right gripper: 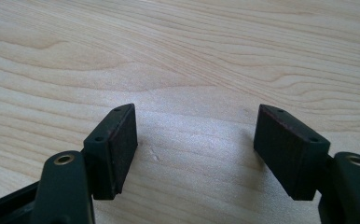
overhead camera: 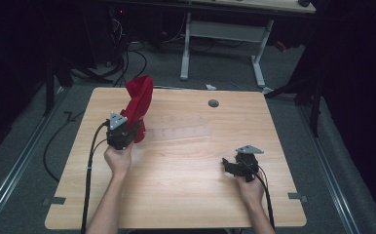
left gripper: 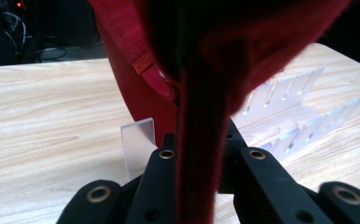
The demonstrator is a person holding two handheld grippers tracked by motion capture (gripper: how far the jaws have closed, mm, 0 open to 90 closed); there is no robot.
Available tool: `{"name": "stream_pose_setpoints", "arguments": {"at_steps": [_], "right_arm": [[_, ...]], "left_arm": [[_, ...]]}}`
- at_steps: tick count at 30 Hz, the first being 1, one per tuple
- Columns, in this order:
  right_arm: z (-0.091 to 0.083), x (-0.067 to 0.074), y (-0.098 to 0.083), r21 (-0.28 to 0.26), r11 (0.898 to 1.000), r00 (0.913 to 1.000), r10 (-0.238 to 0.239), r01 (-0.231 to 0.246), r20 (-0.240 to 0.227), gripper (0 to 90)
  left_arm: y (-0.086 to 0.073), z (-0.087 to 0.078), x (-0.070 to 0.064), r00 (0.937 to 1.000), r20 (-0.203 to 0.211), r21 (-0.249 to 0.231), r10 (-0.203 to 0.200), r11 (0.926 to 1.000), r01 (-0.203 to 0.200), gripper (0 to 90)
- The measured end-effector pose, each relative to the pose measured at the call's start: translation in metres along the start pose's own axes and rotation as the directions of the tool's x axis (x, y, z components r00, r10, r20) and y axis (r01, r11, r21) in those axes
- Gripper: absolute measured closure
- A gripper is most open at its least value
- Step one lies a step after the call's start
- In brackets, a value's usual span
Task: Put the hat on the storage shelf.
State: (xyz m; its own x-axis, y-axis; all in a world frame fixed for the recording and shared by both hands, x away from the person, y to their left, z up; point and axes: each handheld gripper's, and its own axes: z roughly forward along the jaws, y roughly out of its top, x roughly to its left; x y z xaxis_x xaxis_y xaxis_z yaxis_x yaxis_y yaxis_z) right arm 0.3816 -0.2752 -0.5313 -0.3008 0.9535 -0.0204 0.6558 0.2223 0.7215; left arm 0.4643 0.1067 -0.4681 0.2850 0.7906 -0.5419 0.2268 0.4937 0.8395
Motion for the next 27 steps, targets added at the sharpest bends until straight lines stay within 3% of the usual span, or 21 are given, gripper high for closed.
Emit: {"name": "stream_pose_setpoints", "arguments": {"at_steps": [13,18,25,27], "right_arm": [[0.000,0.000,0.000,0.001,1.000,1.0000,0.001,-0.001,-0.002,30.4],[0.000,0.000,0.000,0.000,1.000,1.0000,0.003,-0.003,-0.002,30.3],[0.001,0.003,0.001,0.000,1.000,0.9999,0.010,-0.010,0.009,30.4],[0.001,0.003,0.001,0.000,1.000,0.9999,0.010,-0.010,0.009,30.3]], "left_arm": [[-0.003,-0.010,0.005,0.9988,0.006,0.063,-0.049,0.9968,0.048,82.0],[-0.005,-0.013,0.006,0.9997,-0.002,0.094,-0.023,0.9953,0.023,82.6],[-0.006,-0.015,0.007,0.9992,-0.004,0.099,-0.041,0.9942,0.041,82.2],[-0.005,-0.016,0.008,0.9991,-0.007,0.101,-0.042,0.9940,0.042,78.5]]}}
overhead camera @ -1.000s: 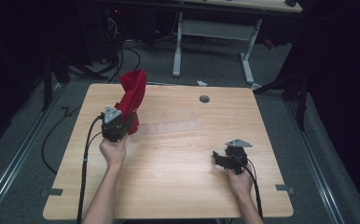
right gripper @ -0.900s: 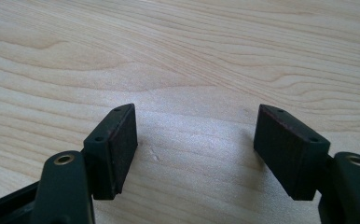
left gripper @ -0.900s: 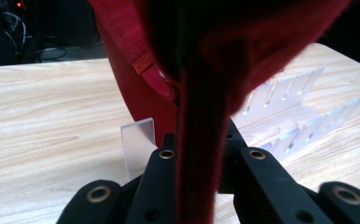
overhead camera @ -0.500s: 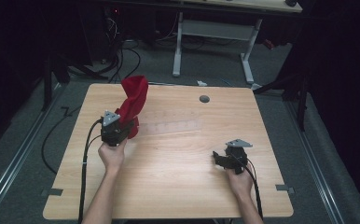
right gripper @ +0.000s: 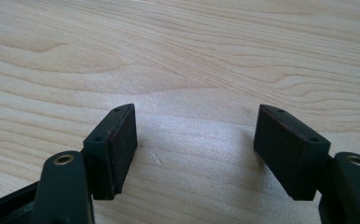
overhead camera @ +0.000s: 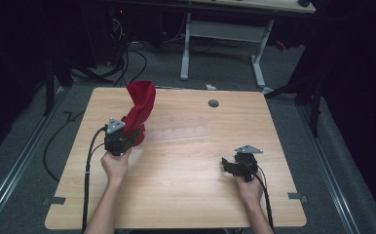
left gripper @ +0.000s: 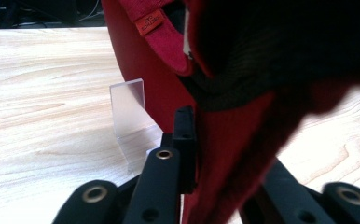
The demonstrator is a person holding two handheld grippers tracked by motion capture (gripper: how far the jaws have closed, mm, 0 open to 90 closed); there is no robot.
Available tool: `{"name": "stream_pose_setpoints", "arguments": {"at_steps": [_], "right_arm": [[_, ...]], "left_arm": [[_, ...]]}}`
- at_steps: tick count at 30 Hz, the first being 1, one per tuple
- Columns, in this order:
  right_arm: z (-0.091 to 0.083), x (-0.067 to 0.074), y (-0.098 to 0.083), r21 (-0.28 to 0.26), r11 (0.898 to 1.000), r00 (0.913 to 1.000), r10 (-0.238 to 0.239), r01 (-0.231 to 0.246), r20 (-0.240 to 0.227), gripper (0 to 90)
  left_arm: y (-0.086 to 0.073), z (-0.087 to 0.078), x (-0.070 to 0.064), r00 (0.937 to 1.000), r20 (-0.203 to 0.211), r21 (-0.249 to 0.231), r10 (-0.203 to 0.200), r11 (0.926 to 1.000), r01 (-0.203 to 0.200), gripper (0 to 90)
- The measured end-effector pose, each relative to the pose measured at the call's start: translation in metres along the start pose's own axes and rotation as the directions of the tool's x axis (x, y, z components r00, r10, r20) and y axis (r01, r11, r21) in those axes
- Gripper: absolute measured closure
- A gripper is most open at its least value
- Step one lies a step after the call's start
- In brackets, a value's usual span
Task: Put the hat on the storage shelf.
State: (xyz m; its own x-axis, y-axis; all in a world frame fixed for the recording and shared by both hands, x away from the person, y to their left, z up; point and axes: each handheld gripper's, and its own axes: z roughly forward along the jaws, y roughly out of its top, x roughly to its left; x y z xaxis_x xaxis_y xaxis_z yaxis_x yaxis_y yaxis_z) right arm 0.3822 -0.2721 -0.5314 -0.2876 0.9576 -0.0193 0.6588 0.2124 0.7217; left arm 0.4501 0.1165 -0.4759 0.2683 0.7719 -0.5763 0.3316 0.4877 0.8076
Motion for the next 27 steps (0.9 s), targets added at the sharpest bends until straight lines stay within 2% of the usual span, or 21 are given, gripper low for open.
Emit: {"name": "stream_pose_setpoints", "arguments": {"at_steps": [1,3,9,14,21,27], "right_arm": [[0.000,0.000,0.000,0.000,1.000,1.0000,0.000,0.000,-0.001,30.3],[0.000,0.000,0.000,0.000,1.000,1.0000,0.000,0.000,-0.001,30.3],[0.000,0.000,0.000,0.000,1.000,1.0000,-0.004,0.004,-0.004,30.3],[0.000,0.000,0.000,0.001,1.000,1.0000,-0.005,0.005,-0.005,30.3],[0.000,0.000,0.000,0.002,1.000,0.9999,-0.008,0.008,-0.008,30.2],[-0.001,0.001,0.000,0.002,1.000,0.9999,-0.008,0.008,-0.009,30.1]], "left_arm": [[0.002,-0.002,0.000,1.0000,-0.007,0.000,-0.001,1.0000,0.001,72.3],[0.001,-0.004,-0.002,0.9996,-0.013,0.004,0.025,0.9997,-0.025,66.1],[0.003,-0.007,-0.003,0.9990,-0.033,0.008,0.031,0.9995,-0.030,47.4],[0.007,-0.012,-0.004,0.9995,-0.027,0.026,0.017,0.9995,-0.016,42.4],[0.014,-0.027,-0.009,0.9993,-0.004,0.017,0.036,0.9992,-0.036,39.7],[0.018,-0.037,-0.009,0.9995,-0.001,0.020,0.032,0.9993,-0.032,38.8]]}}
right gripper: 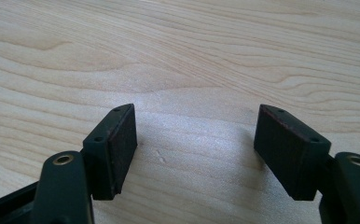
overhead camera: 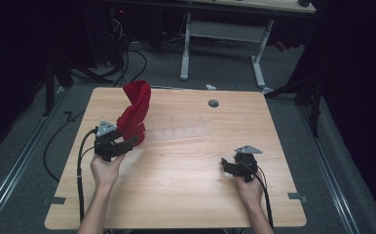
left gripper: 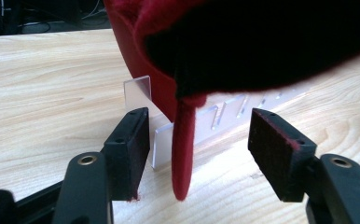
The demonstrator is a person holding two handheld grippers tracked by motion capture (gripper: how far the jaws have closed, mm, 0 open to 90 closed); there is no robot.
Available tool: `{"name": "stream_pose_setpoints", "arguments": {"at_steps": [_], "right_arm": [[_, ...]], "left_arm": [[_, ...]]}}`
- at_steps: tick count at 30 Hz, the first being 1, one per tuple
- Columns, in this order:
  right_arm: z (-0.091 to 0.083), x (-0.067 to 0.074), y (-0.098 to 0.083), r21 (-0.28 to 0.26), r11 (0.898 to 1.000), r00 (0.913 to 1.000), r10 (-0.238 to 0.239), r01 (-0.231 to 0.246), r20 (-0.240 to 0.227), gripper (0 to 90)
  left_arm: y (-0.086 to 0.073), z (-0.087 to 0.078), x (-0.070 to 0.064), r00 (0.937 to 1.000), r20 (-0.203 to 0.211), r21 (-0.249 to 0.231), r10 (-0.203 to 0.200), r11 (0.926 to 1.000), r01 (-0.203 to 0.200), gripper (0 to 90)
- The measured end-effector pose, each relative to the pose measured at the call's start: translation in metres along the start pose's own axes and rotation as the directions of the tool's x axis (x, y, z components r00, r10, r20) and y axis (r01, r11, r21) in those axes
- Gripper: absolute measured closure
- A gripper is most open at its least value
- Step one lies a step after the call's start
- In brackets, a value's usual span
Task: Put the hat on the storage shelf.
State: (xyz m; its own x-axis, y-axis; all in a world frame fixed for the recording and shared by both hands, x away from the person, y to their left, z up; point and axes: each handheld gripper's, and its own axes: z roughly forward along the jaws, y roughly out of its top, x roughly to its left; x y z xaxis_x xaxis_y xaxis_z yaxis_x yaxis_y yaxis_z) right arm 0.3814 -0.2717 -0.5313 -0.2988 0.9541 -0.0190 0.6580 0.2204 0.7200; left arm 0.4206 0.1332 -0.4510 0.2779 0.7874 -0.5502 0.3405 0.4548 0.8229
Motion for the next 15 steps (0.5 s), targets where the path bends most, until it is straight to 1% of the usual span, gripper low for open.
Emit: {"name": "stream_pose_setpoints", "arguments": {"at_steps": [2,6,8,11,15], "right_arm": [[0.000,0.000,0.000,0.000,1.000,1.0000,0.000,0.000,0.000,30.1],[0.000,0.000,0.000,0.000,1.000,1.0000,-0.001,0.001,0.000,30.1],[0.000,0.000,0.000,0.000,1.000,1.0000,-0.001,0.001,0.000,30.1],[0.000,0.000,0.000,0.000,1.000,1.0000,-0.001,0.001,0.000,30.1],[0.000,0.000,0.000,0.000,1.000,1.0000,0.000,0.000,0.000,30.1]], "left_arm": [[0.000,-0.005,0.001,1.0000,-0.002,-0.004,-0.004,1.0000,0.004,38.7],[0.001,-0.008,0.002,0.9999,-0.001,-0.013,-0.012,0.9998,0.012,38.7],[0.001,-0.011,0.001,0.9999,0.000,-0.009,-0.012,0.9999,0.012,38.7],[0.001,-0.015,0.000,1.0000,0.003,-0.008,0.000,1.0000,0.000,38.6],[0.002,-0.021,-0.004,0.9998,0.018,-0.009,0.004,1.0000,-0.004,38.6]]}}
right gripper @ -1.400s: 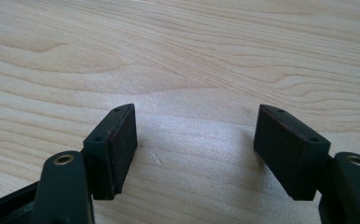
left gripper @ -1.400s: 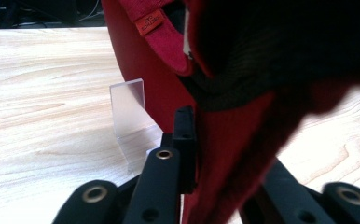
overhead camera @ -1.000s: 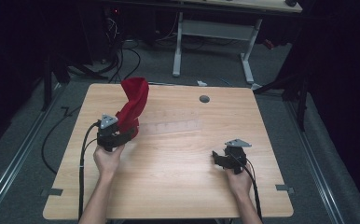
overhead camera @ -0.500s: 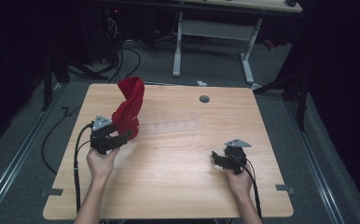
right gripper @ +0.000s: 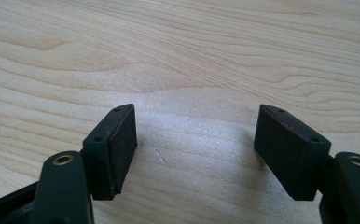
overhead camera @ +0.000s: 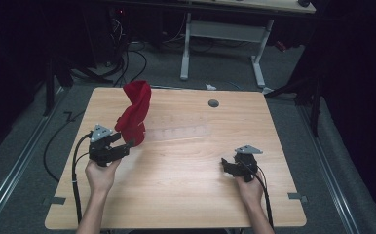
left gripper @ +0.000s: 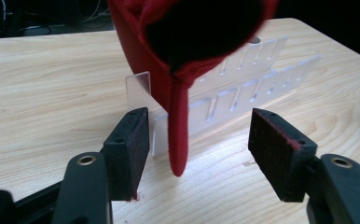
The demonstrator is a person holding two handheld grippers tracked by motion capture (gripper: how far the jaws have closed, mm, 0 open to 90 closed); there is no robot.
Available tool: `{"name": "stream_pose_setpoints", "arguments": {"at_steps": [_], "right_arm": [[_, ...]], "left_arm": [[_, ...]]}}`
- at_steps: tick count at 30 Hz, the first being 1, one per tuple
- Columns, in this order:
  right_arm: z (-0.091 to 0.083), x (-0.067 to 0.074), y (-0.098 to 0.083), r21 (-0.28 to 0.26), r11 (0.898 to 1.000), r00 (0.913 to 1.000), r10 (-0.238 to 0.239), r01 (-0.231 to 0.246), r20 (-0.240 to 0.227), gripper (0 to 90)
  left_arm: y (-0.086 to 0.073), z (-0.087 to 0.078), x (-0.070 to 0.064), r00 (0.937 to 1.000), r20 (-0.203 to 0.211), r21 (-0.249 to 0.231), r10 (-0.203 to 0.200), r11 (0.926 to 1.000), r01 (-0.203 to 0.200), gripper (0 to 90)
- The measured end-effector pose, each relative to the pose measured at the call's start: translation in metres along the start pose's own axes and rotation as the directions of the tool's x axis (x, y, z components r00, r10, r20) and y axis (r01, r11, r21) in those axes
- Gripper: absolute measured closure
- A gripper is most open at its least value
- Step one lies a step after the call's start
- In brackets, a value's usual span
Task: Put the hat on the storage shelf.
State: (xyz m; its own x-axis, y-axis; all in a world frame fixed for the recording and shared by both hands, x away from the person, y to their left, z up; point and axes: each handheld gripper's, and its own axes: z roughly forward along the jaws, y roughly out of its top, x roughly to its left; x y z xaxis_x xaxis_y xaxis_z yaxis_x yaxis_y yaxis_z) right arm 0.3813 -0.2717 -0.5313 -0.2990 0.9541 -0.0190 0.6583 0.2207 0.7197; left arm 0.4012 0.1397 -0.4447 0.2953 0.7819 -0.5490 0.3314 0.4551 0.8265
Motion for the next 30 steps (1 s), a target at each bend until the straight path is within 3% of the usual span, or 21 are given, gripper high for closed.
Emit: {"name": "stream_pose_setpoints", "arguments": {"at_steps": [14,30], "right_arm": [[0.000,0.000,0.000,0.000,1.000,1.0000,0.000,0.000,0.000,30.1],[0.000,0.000,0.000,-0.001,1.000,1.0000,-0.001,0.001,0.000,30.1]], "left_arm": [[-0.011,-0.017,-0.005,0.9992,0.037,0.019,-0.018,0.9997,0.017,37.9],[-0.032,-0.021,-0.016,0.9973,0.071,0.076,-0.016,0.9970,0.011,37.6]]}}
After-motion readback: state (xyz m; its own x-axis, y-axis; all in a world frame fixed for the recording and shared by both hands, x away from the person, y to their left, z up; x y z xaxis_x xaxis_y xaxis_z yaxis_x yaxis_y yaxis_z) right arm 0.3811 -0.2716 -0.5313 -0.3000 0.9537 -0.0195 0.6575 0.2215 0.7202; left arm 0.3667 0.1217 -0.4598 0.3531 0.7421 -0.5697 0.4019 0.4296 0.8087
